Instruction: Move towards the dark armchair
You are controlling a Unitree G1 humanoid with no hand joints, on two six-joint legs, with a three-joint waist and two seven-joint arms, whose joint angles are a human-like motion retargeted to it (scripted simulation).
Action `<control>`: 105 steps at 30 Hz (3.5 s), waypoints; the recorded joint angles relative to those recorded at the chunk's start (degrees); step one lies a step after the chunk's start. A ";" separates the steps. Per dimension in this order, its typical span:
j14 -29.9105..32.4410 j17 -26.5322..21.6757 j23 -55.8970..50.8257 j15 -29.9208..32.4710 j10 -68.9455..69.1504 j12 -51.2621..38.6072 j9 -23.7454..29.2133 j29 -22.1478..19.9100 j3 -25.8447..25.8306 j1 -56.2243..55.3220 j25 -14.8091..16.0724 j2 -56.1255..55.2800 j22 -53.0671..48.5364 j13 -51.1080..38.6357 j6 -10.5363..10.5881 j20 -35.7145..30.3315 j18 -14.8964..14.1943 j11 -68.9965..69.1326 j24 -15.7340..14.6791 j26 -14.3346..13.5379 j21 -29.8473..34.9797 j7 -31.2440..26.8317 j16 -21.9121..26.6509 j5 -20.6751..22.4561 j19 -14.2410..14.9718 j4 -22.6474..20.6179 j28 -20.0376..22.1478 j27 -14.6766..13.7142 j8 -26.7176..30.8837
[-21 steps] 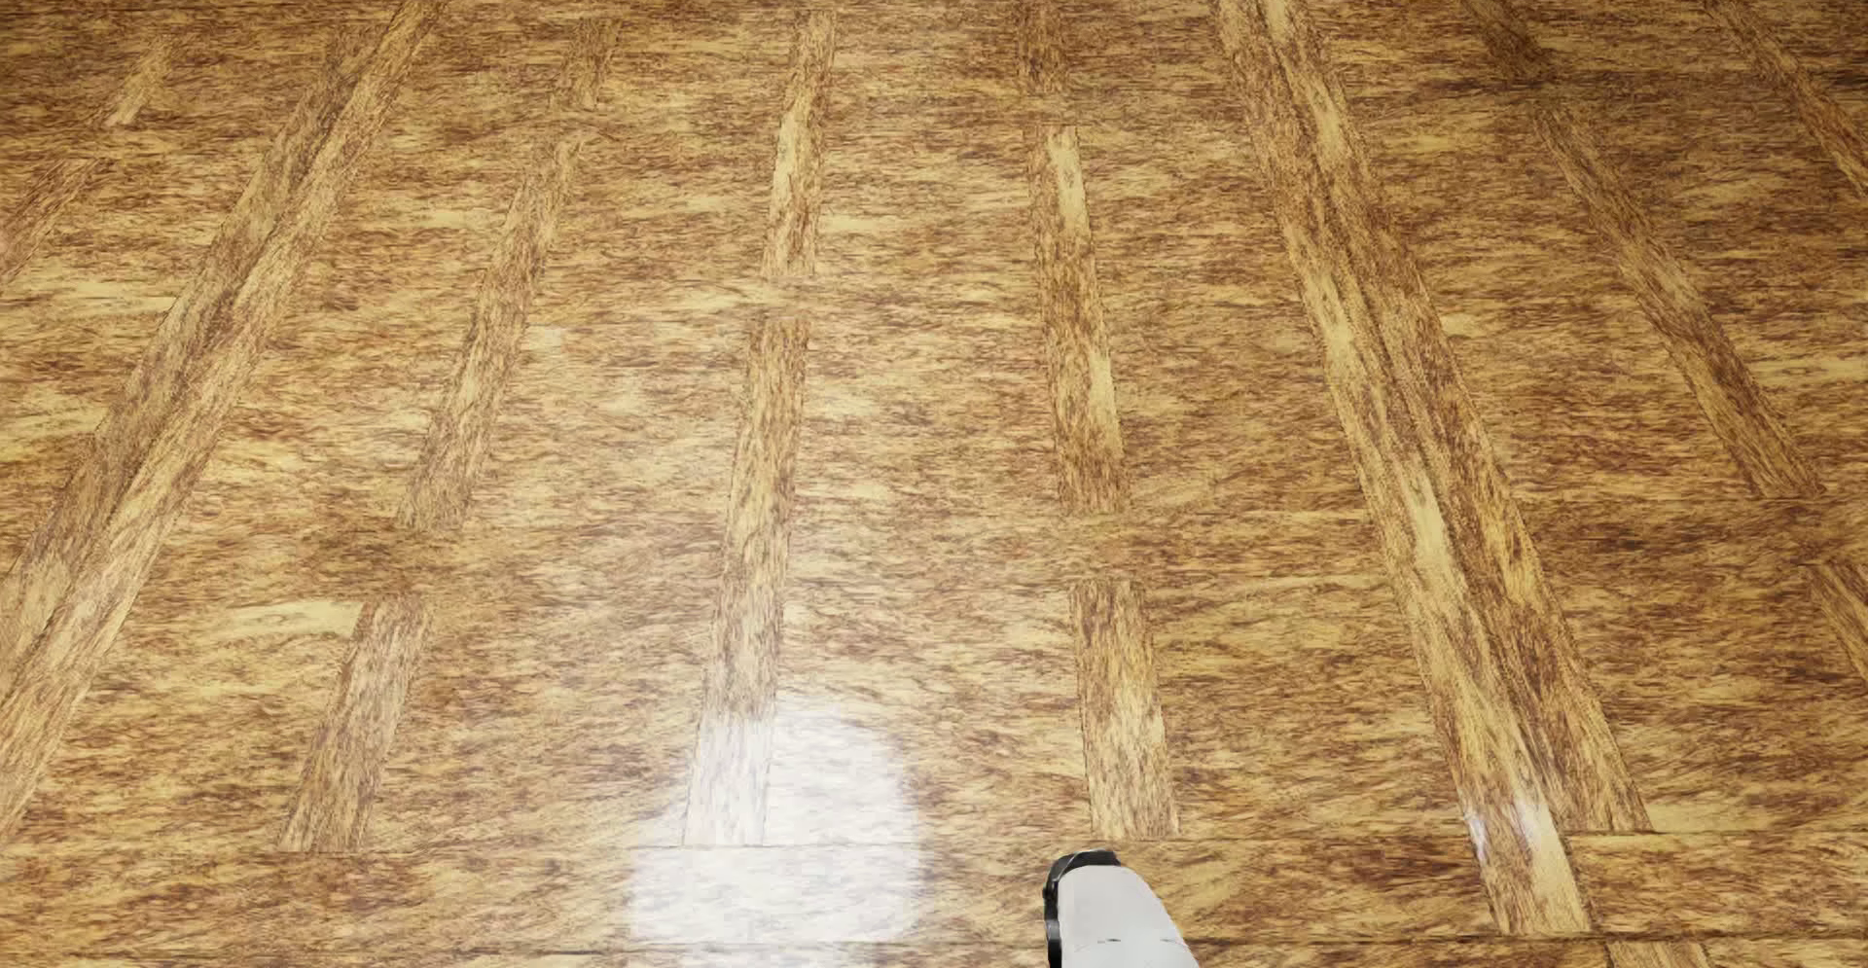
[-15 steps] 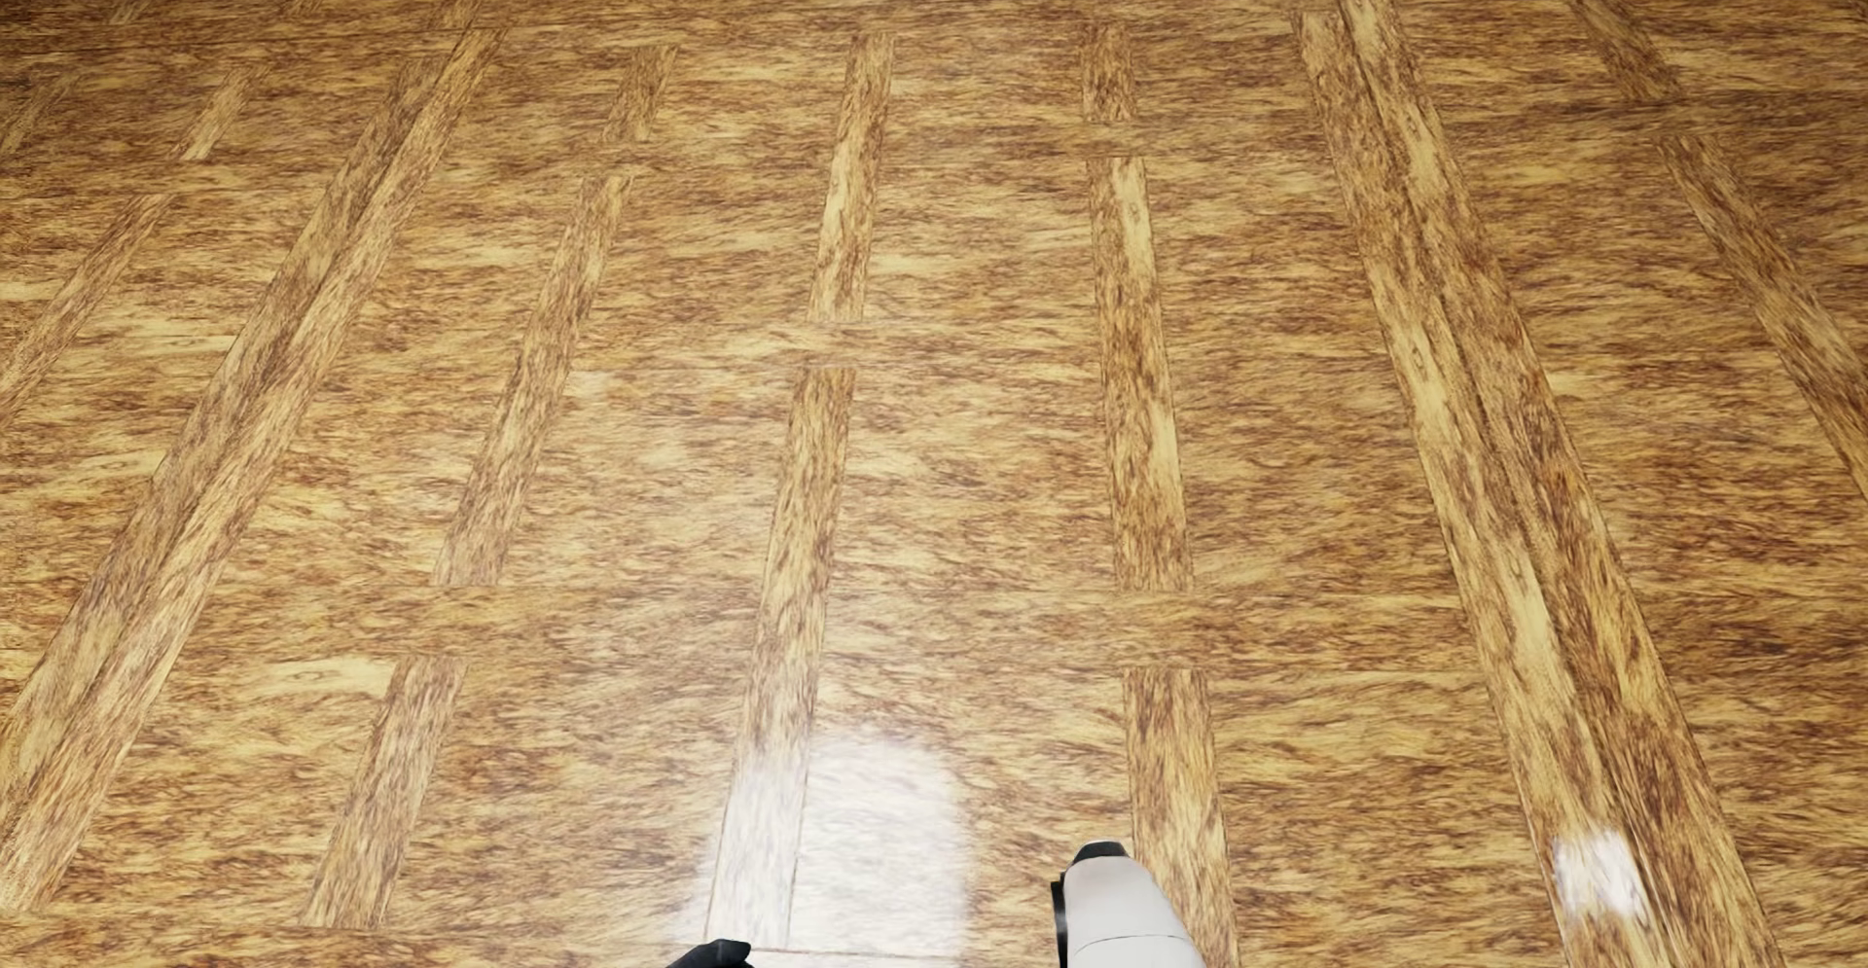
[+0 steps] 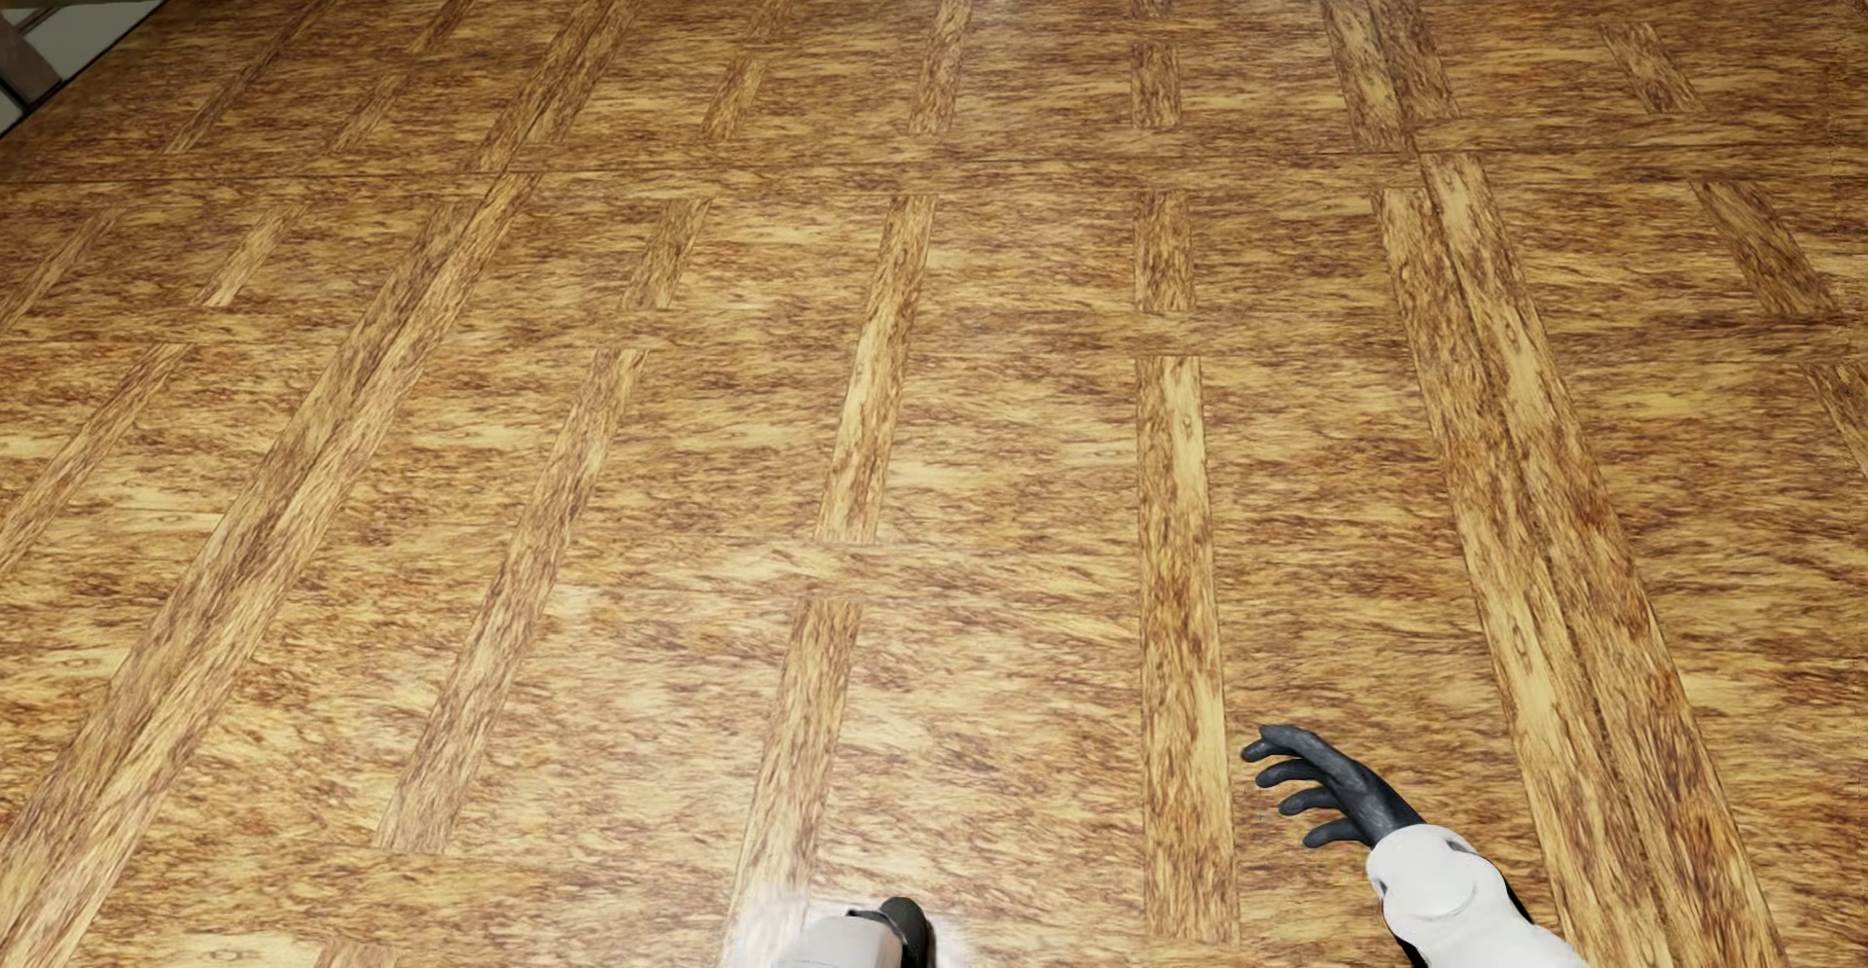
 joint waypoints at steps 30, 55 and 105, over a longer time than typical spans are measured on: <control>15.55 2.92 9.72 12.07 50.33 -10.91 -1.53 0.00 -11.80 13.64 0.00 -23.81 3.76 9.85 -0.80 -5.71 0.00 5.78 0.00 0.00 12.46 0.00 0.83 0.84 0.00 1.97 0.00 0.00 0.00; -18.33 2.80 14.32 16.40 -3.16 -21.99 -4.14 0.00 -20.55 32.36 0.00 -40.66 -5.44 21.38 -1.66 12.05 0.00 18.91 0.00 0.00 13.67 0.00 9.94 -4.38 0.00 -4.76 0.00 0.00 0.00; 7.01 2.75 12.62 13.17 35.50 -5.94 -6.09 0.00 -10.77 20.08 0.00 -33.30 11.28 13.46 -2.12 -2.59 0.00 9.42 0.00 0.00 4.79 0.00 -1.53 -6.91 0.00 2.12 0.00 0.00 0.00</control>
